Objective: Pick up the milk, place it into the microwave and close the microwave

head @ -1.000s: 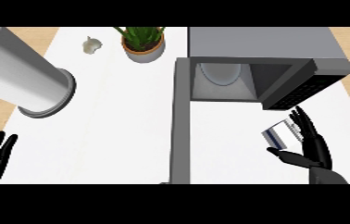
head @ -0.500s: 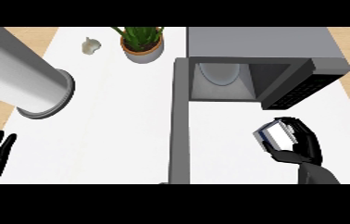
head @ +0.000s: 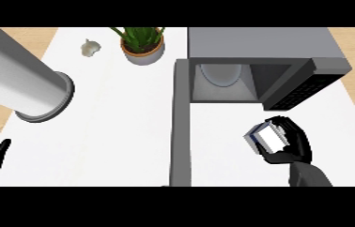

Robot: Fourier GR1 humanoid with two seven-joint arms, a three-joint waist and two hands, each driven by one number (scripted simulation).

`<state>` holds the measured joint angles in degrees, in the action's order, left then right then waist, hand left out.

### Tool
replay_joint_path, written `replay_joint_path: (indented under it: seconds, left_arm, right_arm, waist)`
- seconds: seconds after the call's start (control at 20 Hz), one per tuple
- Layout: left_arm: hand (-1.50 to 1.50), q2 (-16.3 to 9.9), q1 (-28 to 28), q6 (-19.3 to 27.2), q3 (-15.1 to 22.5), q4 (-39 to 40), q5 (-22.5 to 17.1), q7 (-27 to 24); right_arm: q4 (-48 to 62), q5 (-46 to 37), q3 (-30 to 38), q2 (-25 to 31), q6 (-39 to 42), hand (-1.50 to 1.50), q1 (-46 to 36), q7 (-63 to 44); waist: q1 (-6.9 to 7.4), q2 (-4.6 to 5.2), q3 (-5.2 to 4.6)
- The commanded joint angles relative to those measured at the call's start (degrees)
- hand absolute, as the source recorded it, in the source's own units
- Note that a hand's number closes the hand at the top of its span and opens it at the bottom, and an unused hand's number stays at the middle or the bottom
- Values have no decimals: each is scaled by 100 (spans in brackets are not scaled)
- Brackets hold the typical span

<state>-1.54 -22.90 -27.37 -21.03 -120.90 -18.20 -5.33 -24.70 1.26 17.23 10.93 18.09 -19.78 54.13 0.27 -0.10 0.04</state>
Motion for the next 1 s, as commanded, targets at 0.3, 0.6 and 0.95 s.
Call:
replay_joint_path:
  seconds: [0.3,0.6,0.95]
  left_arm:
    - [-150,95,-377,-296,-245,98,-57,-307]
    - [-150,-14,-316,-448,-420,267,-173,-420]
    - [-150,9,-250,-521,-399,252,-317,-189]
  right_arm:
    - [-2854,147,-863,-1071,-270,150,938,-1018]
    - [-5069,639,-2257,-1088,-1141,150,2051,-2192]
    - [-7318,860,-3409,-1092,-2432,150,3119,-3447]
  waist:
    - [-138,-67,-24]
    - [-79,-36,-16]
    - [-52,-10,-9]
